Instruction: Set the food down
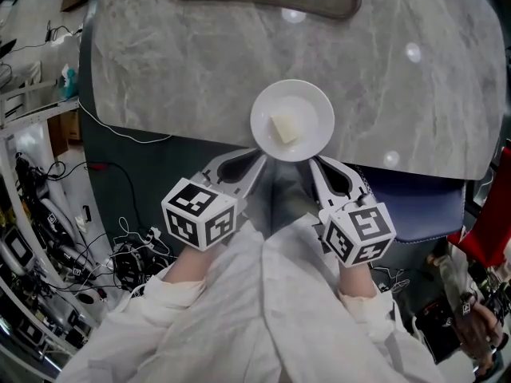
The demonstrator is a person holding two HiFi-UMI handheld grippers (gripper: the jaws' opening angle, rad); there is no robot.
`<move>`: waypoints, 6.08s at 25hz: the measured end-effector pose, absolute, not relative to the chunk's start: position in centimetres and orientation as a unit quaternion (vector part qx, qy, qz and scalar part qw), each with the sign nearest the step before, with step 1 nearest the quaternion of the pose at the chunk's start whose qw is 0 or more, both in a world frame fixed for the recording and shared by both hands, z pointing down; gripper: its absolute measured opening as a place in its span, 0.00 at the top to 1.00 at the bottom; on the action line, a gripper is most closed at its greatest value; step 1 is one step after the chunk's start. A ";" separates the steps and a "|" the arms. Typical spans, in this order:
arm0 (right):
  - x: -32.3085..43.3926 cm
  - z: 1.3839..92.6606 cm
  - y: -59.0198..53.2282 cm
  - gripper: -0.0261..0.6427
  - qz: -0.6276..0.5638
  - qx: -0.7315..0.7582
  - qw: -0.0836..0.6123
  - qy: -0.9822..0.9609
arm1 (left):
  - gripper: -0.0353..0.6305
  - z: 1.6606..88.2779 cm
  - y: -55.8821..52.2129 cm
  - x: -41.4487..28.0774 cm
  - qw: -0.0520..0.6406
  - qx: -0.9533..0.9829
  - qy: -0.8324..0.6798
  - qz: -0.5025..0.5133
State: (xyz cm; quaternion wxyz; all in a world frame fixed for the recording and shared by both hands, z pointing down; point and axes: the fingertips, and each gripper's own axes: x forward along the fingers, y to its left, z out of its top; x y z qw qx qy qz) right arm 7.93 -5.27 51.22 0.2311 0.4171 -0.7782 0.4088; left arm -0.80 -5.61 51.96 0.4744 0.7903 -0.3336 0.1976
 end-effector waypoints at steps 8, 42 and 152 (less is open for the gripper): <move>9.7 52.1 -5.5 0.95 0.427 0.447 0.230 -0.751 | 0.90 52.4 -5.9 -1.3 0.491 0.774 -0.353 0.187; 10.1 53.2 -7.0 0.84 0.446 0.468 0.211 -0.733 | 0.78 53.2 -8.0 -0.9 0.489 0.759 -0.395 0.172; 4.4 49.7 -41.5 0.91 0.408 0.472 0.140 -0.769 | 0.81 49.9 -42.6 -6.6 0.352 0.827 -0.399 0.183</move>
